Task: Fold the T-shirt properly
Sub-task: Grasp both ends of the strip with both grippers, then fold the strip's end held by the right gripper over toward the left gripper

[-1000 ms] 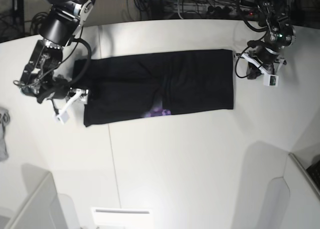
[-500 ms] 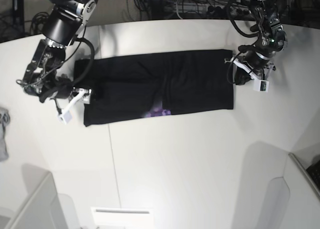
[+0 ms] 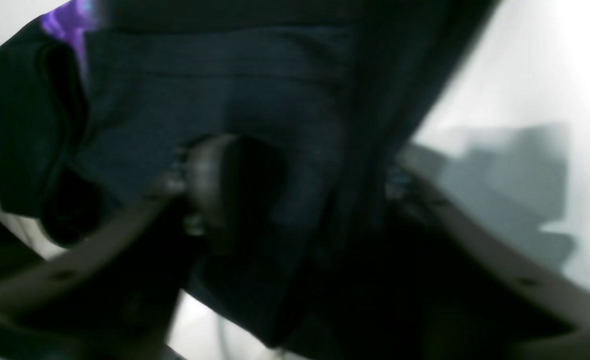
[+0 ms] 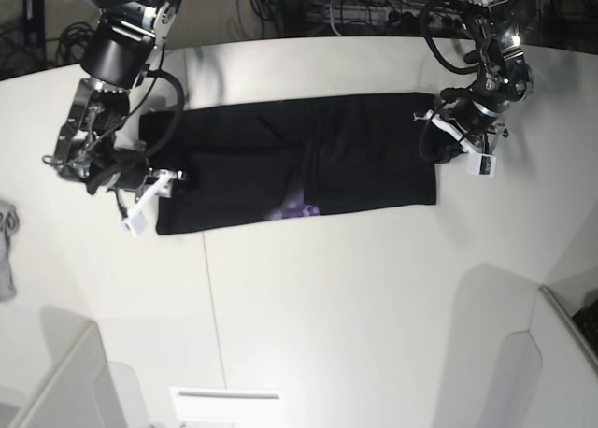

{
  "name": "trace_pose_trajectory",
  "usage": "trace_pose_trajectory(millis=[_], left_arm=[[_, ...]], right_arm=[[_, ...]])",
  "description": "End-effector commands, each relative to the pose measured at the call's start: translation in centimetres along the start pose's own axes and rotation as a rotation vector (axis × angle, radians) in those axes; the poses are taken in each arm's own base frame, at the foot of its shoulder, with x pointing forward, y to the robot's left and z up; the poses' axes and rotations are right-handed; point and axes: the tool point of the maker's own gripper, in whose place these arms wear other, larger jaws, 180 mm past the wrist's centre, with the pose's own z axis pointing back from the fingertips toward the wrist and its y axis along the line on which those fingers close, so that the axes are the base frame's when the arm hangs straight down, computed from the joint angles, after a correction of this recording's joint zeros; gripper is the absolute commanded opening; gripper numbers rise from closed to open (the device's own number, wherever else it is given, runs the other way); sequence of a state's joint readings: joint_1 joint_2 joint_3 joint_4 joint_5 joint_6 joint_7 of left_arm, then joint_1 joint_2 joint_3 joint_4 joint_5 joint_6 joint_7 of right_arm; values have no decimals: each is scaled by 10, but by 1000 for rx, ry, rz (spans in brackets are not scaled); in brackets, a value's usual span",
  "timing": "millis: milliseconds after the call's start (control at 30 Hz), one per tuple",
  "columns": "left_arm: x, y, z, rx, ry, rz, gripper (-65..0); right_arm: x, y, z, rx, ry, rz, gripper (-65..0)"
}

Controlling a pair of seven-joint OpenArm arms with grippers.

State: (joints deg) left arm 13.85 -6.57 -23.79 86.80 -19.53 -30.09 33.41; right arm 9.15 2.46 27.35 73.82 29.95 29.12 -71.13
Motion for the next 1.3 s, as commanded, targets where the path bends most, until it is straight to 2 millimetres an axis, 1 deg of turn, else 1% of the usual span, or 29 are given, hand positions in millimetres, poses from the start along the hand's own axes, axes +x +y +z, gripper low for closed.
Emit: trace_pose_trajectory(millis=[0,67,100,133,167,200,267,300,367,400,467,567,633,700,800,900,1033,1167,1233,1267], left_arm=[[-8,3,1,14,48,-26,-650],[-9,1,0,10,49,-24,-650],[-9,-4,-1,-2,51,-28,-650],[-11,-13,-5,-26,59,-41,-650],[-12,-22,-8,-45,64,-50,-650],[-14,-27,-10,-43,70,-47,-650],[-14,-34,-16,-36,77,-40,-650],[-9,-41,-20,-46,71,-45,-650],[-4,-51,-25,-67,68,-59,-650],[-4,-56,-27,-80,70,-66,-650],[4,-67,-32,-106,57,-77,-650],[11,-85,-39,-134,48,-89,-650],[11,-92,-42,-134,49,-77,-650],[15,-106,-46,-157,46,-86,-650],[16,-123,-50,-184,44,-80,-650],[20,-132,-52,-199,31,-71,-650],[24,-133,-53,-201,24,-70,-650],[24,-133,-53,-199,24,-73,-650],[23,-131,-53,-192,27,-75,-650],[23,-129,-53,-190,26,-73,-650]], right_arm=[[-9,-6,0,-31,51,3,-441],[-4,-6,0,-36,38,4,-563],[-3,-7,1,-40,33,6,-612],[0,-10,4,-48,30,7,-650],[6,-10,6,-51,20,12,-650],[10,-10,7,-53,15,13,-650],[14,-18,13,-80,11,-19,-650],[21,-20,17,-90,-1,-38,-650],[25,-23,20,-103,-9,-60,-650],[30,-24,22,-110,-14,-53,-650],[39,-22,26,-131,-16,-1,-650],[52,-10,33,-161,-28,99,-650],[61,-2,38,-181,-53,106,-650],[68,8,43,-196,-78,97,-650],[69,29,42,-201,-90,131,-650],[71,53,44,-197,-114,176,-650],[66,77,44,-188,-126,182,-650],[59,96,47,-170,-144,203,-650],[56,109,48,-145,-158,218,-650],[53,112,49,-137,-156,213,-650]])
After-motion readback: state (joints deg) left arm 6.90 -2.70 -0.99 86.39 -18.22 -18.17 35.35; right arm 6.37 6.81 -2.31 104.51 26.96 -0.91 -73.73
